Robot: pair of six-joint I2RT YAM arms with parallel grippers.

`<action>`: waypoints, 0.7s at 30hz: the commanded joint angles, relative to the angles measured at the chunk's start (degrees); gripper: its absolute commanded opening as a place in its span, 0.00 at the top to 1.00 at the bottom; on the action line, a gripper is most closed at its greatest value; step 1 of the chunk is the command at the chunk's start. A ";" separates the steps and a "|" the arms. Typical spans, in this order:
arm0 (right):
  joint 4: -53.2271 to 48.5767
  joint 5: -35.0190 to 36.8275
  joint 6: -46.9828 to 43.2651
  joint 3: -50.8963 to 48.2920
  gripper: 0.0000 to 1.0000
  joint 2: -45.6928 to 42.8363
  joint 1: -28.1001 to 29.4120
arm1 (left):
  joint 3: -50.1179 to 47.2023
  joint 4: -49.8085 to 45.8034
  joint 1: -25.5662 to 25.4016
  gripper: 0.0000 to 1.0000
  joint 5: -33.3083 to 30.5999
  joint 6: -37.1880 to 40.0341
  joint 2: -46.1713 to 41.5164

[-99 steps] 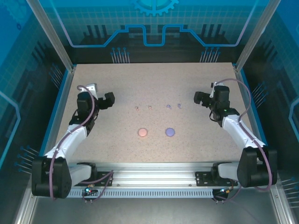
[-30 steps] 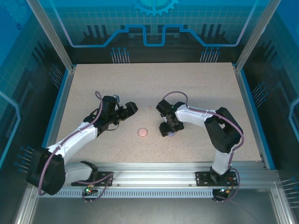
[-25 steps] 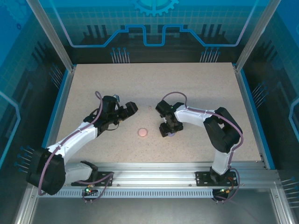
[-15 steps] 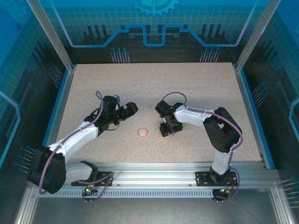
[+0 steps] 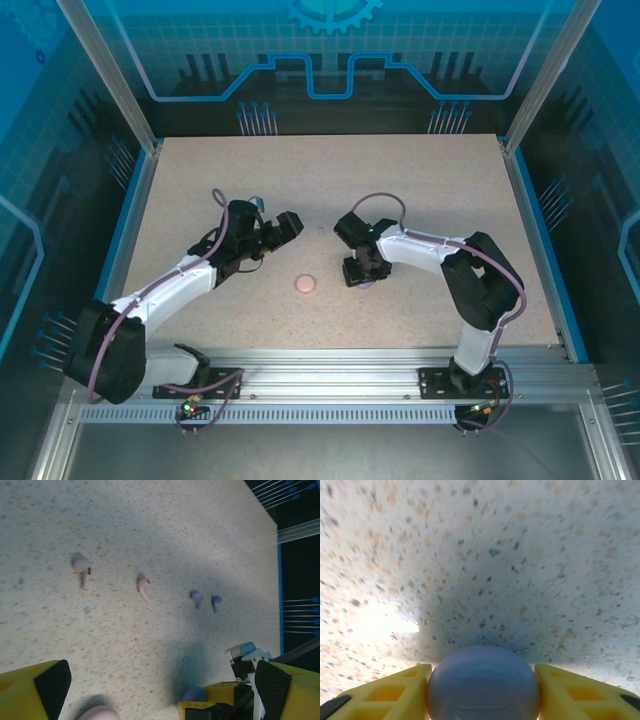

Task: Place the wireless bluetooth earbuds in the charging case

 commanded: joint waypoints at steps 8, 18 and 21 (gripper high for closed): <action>8.55 -5.54 18.26 -2.12 0.49 -5.67 -9.75 | -0.77 22.58 -7.40 0.01 -1.24 -2.12 9.44; 17.07 -14.17 33.58 -6.63 0.50 -6.85 -17.69 | -4.16 37.45 -13.85 0.01 -2.92 -0.78 15.99; 17.22 -14.66 37.07 -6.37 0.50 -7.68 -18.22 | -4.16 40.45 -15.45 0.01 -3.22 -0.38 18.81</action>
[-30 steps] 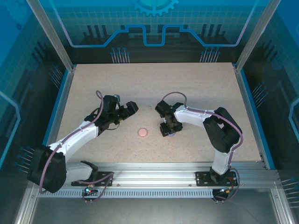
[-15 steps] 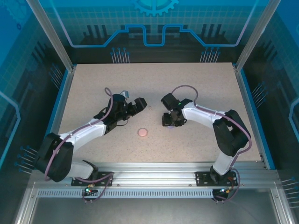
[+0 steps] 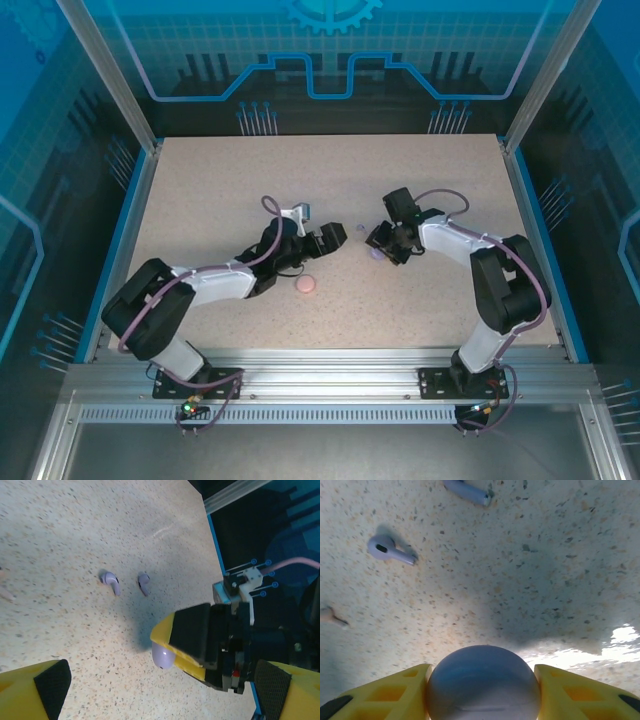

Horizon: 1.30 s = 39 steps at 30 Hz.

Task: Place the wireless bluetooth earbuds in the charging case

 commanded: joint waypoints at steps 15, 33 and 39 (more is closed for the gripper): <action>5.05 -6.55 16.41 -1.50 0.50 -3.73 -1.00 | 0.35 16.80 -6.35 0.22 -5.13 1.75 12.58; 5.05 -7.04 18.89 0.49 0.50 -3.96 1.06 | 6.96 20.21 -7.50 0.35 -5.65 -0.36 20.77; 5.63 -7.21 19.56 0.28 0.50 -3.71 1.51 | 8.81 20.33 -7.65 0.43 -5.78 -0.82 22.23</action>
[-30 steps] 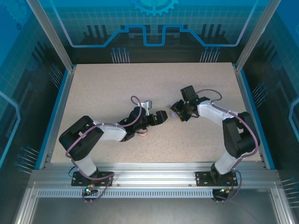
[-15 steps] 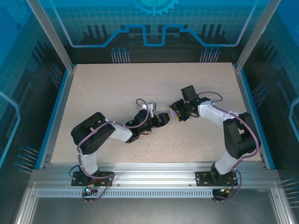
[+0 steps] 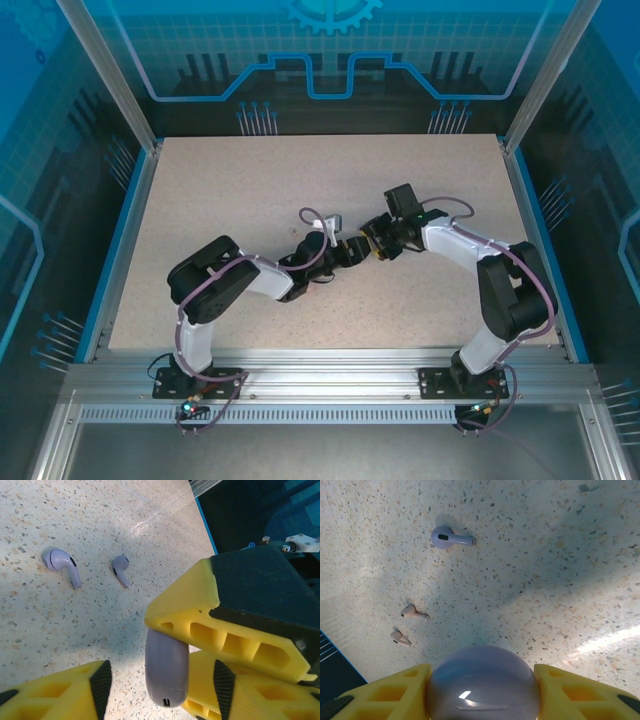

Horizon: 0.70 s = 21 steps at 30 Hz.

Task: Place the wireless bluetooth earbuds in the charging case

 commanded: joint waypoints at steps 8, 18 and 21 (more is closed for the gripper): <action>0.62 -1.02 1.14 0.99 0.51 -1.03 0.83 | 2.46 2.69 -0.75 0.51 -1.55 -1.29 2.72; 1.27 -1.55 1.19 1.01 0.51 -0.42 0.86 | 3.10 2.55 -0.76 0.62 -1.98 -1.29 3.23; 1.49 -1.64 1.26 0.96 0.51 -0.28 0.80 | 3.25 2.46 -0.78 0.63 -2.20 -1.38 3.48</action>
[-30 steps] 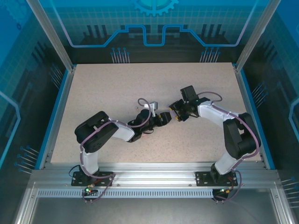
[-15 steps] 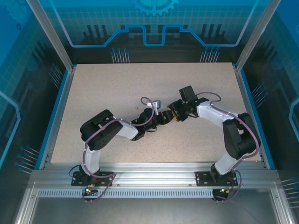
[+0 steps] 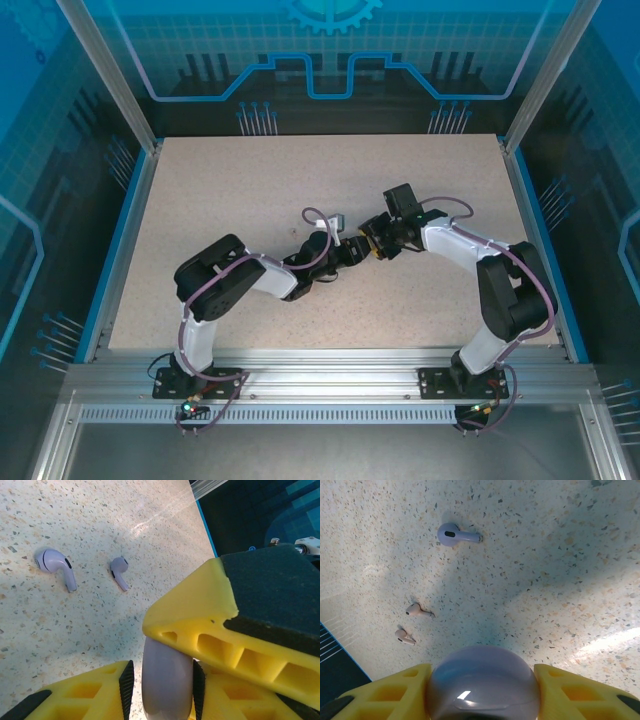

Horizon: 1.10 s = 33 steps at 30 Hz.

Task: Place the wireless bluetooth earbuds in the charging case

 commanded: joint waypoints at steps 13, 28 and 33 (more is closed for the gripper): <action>1.43 -1.42 1.32 1.30 0.47 -0.72 0.53 | 1.50 1.83 -0.42 0.91 -1.65 -1.09 1.76; -4.75 0.47 -16.53 5.55 0.16 -11.18 -7.70 | -3.72 -6.54 1.48 1.00 8.84 5.47 -8.83; -0.81 -0.38 -29.12 -3.47 0.16 -18.42 -11.34 | -5.78 -10.48 5.86 1.00 19.70 9.67 -14.33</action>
